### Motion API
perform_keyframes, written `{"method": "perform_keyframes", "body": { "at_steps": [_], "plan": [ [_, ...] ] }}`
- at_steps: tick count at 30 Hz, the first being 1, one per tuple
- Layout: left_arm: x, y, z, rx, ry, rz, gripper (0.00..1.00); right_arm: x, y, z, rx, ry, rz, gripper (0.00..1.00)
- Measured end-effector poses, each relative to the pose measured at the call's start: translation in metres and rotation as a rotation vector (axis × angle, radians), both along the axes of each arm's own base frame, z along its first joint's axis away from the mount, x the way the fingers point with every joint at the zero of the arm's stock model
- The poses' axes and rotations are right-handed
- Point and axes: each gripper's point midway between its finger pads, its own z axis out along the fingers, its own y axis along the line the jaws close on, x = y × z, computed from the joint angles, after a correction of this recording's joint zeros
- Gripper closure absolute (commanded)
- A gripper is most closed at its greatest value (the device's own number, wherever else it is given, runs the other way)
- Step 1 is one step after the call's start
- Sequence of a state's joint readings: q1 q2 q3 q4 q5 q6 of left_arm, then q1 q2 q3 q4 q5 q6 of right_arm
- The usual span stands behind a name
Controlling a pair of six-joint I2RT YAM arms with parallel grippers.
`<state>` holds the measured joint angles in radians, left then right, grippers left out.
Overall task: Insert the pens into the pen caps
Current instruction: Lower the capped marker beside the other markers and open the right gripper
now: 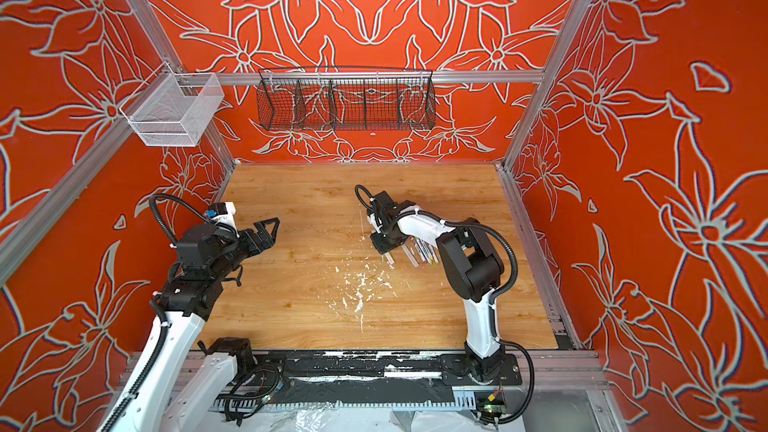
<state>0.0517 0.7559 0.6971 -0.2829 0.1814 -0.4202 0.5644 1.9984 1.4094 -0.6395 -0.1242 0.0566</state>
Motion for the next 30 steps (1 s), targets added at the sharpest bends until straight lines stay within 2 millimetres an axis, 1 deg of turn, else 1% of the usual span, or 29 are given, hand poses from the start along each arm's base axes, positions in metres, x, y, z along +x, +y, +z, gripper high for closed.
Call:
{"method": "perform_keyframes", "body": {
  "at_steps": [1, 3, 4, 6, 9, 11, 13, 14, 15, 16, 17, 21, 23, 25, 27, 30],
  "plan": [
    [0.003, 0.004, -0.005, 0.008, 0.018, 0.022, 0.03, 0.0, -0.005, -0.003, -0.019, 0.005, -0.007, 0.95],
    [0.008, 0.011, -0.018, 0.019, 0.047, 0.061, 0.03, 0.002, -0.008, -0.004, -0.036, 0.0, -0.011, 0.9],
    [0.01, 0.014, -0.023, 0.023, 0.055, 0.077, 0.03, 0.002, -0.01, -0.005, -0.043, -0.002, -0.011, 0.86],
    [0.012, 0.02, -0.037, 0.034, 0.079, 0.11, 0.03, 0.002, -0.012, -0.005, -0.054, -0.005, -0.004, 0.74],
    [0.013, 0.029, -0.055, 0.058, 0.119, 0.156, 0.03, -0.001, -0.017, -0.004, -0.081, -0.007, 0.008, 0.61],
    [0.016, 0.036, -0.062, 0.084, 0.135, 0.183, 0.03, -0.004, -0.022, -0.001, -0.097, -0.01, 0.012, 0.54],
    [0.021, 0.044, -0.068, 0.12, 0.147, 0.213, 0.03, -0.007, -0.025, 0.005, -0.101, -0.019, 0.016, 0.48],
    [0.023, 0.047, -0.07, 0.139, 0.151, 0.227, 0.03, -0.007, -0.026, 0.01, -0.1, -0.03, 0.02, 0.43],
    [0.025, 0.051, -0.073, 0.158, 0.157, 0.24, 0.03, -0.007, -0.026, 0.015, -0.095, -0.041, 0.023, 0.34],
    [0.028, 0.055, -0.077, 0.179, 0.166, 0.255, 0.03, -0.006, -0.026, 0.021, -0.087, -0.06, 0.025, 0.1],
    [0.032, 0.059, -0.082, 0.201, 0.172, 0.268, 0.03, -0.005, -0.026, 0.028, -0.08, -0.081, 0.029, 0.03],
    [0.04, 0.07, -0.109, 0.273, 0.214, 0.295, 0.03, 0.002, -0.031, 0.055, -0.072, -0.186, 0.032, 0.03],
    [0.044, 0.074, -0.125, 0.313, 0.249, 0.291, 0.03, 0.007, -0.036, 0.069, -0.072, -0.256, 0.025, 0.03],
    [0.049, 0.075, -0.137, 0.343, 0.264, 0.279, 0.03, 0.011, -0.046, 0.08, -0.067, -0.331, 0.009, 0.03],
    [0.053, 0.075, -0.146, 0.371, 0.257, 0.259, 0.03, 0.015, -0.065, 0.087, -0.06, -0.402, -0.028, 0.03],
    [0.054, 0.073, -0.161, 0.402, 0.248, 0.226, 0.03, 0.027, -0.107, 0.088, -0.041, -0.484, -0.142, 0.03]
  ]
}}
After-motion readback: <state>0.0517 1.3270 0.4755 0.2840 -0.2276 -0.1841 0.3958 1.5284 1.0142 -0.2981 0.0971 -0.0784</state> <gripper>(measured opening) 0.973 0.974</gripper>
